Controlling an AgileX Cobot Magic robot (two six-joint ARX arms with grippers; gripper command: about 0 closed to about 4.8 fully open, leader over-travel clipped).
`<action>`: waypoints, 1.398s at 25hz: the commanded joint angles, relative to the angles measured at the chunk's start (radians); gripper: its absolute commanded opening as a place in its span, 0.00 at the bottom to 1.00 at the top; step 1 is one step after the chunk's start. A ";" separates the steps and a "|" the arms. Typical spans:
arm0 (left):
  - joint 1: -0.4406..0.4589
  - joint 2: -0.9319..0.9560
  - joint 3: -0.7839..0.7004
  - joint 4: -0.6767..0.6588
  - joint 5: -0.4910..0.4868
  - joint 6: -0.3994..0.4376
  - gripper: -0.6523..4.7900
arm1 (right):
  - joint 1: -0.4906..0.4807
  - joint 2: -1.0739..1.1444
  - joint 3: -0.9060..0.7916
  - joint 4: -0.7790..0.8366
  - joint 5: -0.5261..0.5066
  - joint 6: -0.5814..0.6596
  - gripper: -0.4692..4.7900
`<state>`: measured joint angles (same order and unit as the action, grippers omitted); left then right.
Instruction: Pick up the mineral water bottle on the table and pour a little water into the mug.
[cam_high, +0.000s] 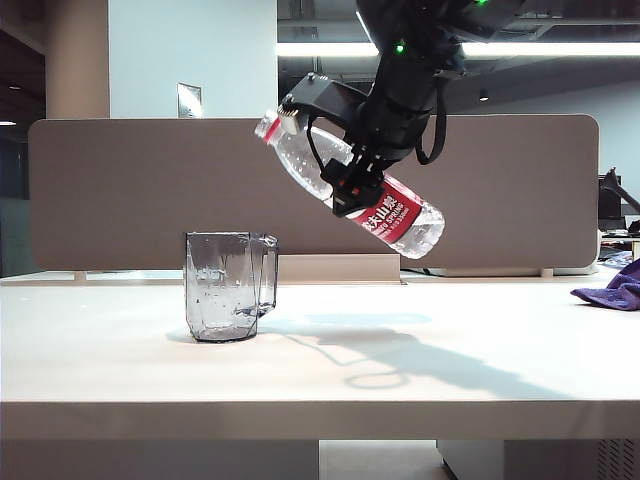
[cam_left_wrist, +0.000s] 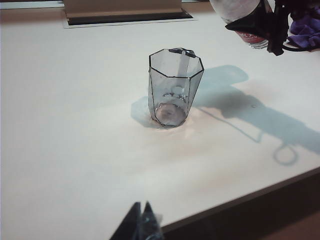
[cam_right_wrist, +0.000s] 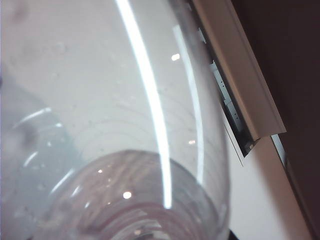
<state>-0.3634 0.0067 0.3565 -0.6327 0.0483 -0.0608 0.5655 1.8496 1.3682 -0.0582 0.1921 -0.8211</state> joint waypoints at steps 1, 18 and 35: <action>0.000 0.001 0.005 0.009 -0.002 0.000 0.12 | 0.017 0.001 0.008 0.001 0.020 -0.110 0.67; 0.000 0.001 0.005 0.009 -0.002 0.000 0.12 | 0.044 0.056 0.020 0.135 0.128 -0.570 0.67; 0.000 0.001 0.005 0.009 -0.002 0.000 0.12 | 0.041 0.060 0.020 0.251 0.093 -0.838 0.67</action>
<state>-0.3634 0.0067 0.3565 -0.6327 0.0483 -0.0608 0.6067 1.9141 1.3815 0.1631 0.2893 -1.6341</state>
